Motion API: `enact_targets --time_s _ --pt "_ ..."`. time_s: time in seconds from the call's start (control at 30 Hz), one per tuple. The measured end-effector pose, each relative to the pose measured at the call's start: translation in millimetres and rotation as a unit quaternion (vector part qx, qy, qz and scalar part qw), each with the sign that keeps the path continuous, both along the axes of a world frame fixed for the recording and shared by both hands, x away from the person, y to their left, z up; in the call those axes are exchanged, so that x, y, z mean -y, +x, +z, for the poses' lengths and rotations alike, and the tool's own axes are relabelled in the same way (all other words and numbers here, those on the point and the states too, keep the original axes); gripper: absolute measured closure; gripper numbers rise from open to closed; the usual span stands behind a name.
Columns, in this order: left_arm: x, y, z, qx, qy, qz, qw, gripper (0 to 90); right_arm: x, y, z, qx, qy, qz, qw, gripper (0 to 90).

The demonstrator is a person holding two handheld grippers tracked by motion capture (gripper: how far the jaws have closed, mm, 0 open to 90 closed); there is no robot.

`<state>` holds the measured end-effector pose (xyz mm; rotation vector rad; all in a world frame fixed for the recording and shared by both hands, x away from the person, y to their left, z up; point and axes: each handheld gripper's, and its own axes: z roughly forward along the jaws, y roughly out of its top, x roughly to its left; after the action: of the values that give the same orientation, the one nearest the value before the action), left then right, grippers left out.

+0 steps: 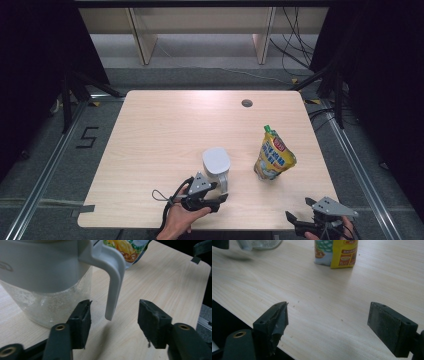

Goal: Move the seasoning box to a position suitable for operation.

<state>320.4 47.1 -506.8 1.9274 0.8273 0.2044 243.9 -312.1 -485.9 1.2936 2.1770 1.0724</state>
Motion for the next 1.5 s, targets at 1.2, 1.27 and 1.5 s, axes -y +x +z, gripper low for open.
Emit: enact_targets --time_s 1.2,1.27,1.5 --pt "-8.1 9.0 2.8 0.025 0.026 -0.032 0.9988 73.7 0.9 0.3 -0.3 0.005 -0.013 0.004 0.9999 19.2" --pt "-14.2 6.4 3.7 0.024 0.036 -0.023 0.9988 73.1 -0.5 -0.4 -0.3 0.001 -0.007 -0.001 1.0000 19.2" --pt "-33.3 0.9 4.0 0.025 0.037 -0.024 0.9987 71.1 -2.2 -2.2 -0.4 -0.016 0.000 -0.007 0.9998 19.2"
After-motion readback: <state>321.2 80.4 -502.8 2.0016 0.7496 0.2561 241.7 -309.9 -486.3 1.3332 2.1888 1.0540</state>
